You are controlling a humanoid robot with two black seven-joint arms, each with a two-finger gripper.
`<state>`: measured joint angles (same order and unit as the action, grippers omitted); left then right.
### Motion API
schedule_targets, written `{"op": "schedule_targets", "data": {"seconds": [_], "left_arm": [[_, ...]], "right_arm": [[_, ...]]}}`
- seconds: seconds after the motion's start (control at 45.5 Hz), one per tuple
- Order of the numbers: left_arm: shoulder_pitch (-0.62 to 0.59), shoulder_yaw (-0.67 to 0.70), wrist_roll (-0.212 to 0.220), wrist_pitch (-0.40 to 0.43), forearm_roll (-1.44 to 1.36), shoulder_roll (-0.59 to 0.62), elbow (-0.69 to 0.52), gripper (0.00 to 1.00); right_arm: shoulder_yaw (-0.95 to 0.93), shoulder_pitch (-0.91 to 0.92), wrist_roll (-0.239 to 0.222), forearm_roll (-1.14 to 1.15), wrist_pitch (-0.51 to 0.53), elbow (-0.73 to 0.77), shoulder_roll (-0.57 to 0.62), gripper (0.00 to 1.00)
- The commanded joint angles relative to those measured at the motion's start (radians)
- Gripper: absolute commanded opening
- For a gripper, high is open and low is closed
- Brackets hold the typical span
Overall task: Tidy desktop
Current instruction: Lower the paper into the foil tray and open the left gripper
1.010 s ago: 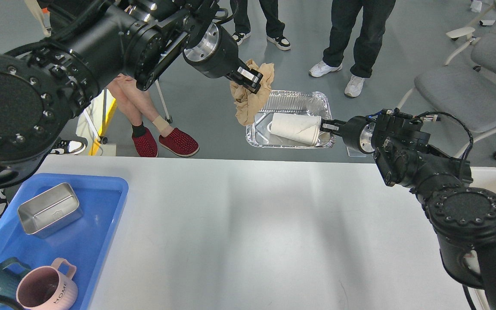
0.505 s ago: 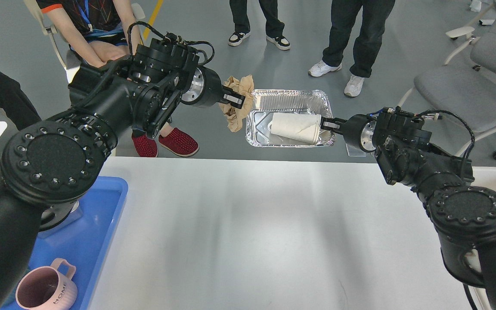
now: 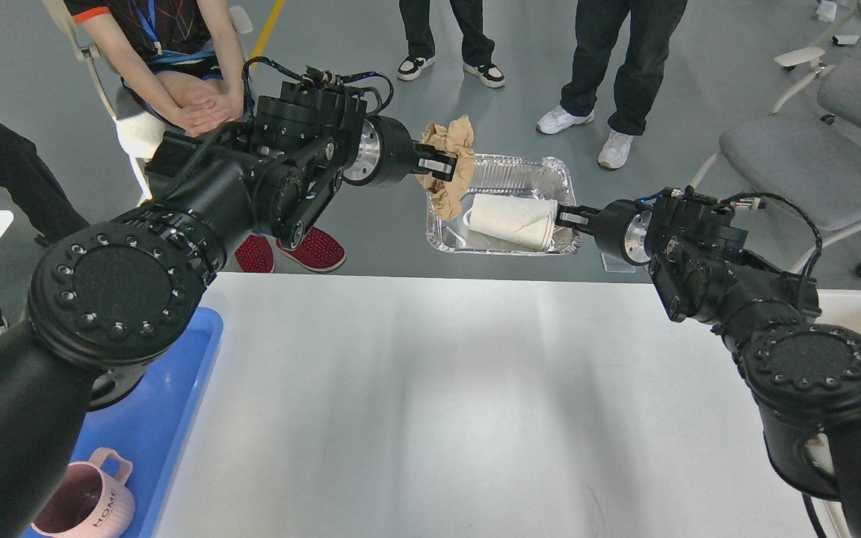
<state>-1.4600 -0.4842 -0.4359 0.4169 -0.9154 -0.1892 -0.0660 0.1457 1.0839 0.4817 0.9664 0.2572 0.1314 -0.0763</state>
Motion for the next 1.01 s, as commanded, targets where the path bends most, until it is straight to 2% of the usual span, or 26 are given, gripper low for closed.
{"op": "schedule_targets", "data": {"seconds": [0.0,0.11,0.439,0.527,0.637,0.725,0.746,0.988], "left_arm": [[0.03,-0.001,0.005,-0.026,0.001,-0.001,-0.003,0.04],[0.043,-0.001,0.02,-0.041,0.001,-0.001,-0.006,0.04],[0.049,-0.001,0.023,-0.043,0.001,-0.001,-0.008,0.07],[0.058,-0.001,0.034,-0.04,0.001,-0.001,-0.009,0.22],[0.059,0.001,0.055,-0.032,0.004,0.001,-0.009,0.54],[0.059,0.003,0.055,-0.027,0.012,-0.001,-0.011,0.82],[0.059,0.003,0.055,-0.027,0.016,0.001,-0.011,0.86],[0.047,-0.002,0.054,-0.026,0.052,0.001,-0.011,0.95]], "right_arm": [[0.0,0.004,0.0,0.0,0.002,-0.001,-0.007,0.0],[0.002,0.007,0.001,0.0,0.008,-0.003,-0.007,0.0],[0.0,0.019,0.001,0.0,0.01,-0.004,-0.008,0.0],[0.0,0.022,0.001,0.0,0.01,-0.004,-0.01,0.0],[0.0,0.022,0.001,-0.002,0.01,-0.004,-0.008,0.0],[0.0,0.022,0.001,-0.002,0.01,-0.004,-0.008,0.0],[-0.001,0.022,0.001,-0.002,0.01,-0.004,-0.007,0.0],[-0.002,0.022,0.001,-0.002,0.01,-0.003,-0.007,0.0]]}}
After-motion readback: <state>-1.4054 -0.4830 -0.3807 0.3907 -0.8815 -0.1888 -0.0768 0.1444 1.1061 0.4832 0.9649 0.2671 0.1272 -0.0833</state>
